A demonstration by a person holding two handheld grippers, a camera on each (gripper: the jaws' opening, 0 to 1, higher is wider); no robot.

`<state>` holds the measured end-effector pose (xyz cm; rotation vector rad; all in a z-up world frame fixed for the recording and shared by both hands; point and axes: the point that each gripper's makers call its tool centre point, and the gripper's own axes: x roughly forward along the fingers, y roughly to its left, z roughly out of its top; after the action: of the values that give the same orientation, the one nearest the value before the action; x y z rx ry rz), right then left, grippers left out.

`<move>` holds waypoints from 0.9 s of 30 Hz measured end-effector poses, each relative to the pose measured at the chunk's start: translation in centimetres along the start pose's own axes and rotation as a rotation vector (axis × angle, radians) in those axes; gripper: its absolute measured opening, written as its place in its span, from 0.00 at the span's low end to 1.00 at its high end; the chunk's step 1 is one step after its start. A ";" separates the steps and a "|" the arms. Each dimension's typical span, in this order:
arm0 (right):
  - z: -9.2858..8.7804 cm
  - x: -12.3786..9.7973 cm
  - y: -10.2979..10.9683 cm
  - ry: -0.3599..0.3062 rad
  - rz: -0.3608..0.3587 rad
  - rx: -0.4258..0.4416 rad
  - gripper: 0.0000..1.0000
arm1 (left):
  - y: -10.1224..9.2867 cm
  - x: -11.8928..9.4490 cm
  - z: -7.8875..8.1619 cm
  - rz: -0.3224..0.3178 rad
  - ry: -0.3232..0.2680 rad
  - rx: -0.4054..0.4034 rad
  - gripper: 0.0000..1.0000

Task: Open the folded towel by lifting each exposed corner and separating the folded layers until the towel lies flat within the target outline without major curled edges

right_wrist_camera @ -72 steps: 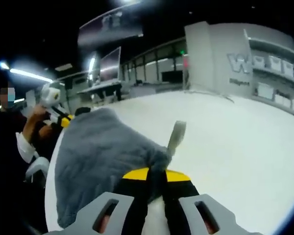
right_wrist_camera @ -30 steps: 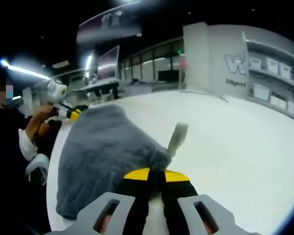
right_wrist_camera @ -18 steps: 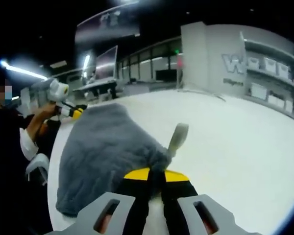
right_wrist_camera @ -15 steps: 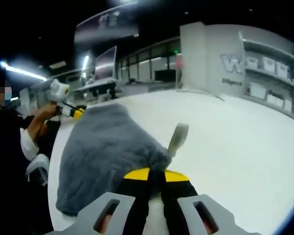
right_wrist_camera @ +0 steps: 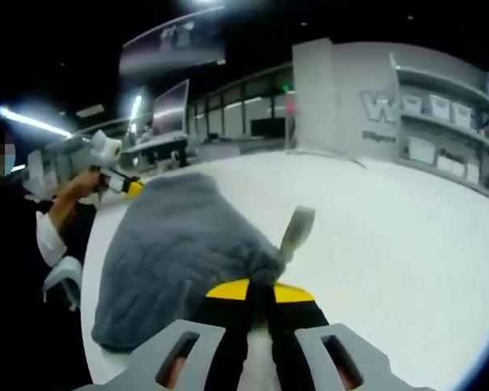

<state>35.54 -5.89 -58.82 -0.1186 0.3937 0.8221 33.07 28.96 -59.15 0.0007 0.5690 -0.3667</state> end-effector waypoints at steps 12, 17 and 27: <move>-0.3 -0.8 0.0 -0.009 -0.015 0.029 0.03 | -0.1 1.2 0.7 -0.017 -0.007 0.007 0.10; -0.5 -1.3 0.1 -0.004 -0.012 0.048 0.03 | -1.1 1.5 0.8 -0.025 -0.014 0.003 0.10; -1.0 -2.2 0.4 -0.009 -0.009 0.076 0.03 | -3.4 2.2 0.9 -0.045 -0.010 0.016 0.10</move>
<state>33.57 -7.39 -58.82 -0.0460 0.4156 0.7971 34.12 24.89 -59.23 0.0014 0.5567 -0.4149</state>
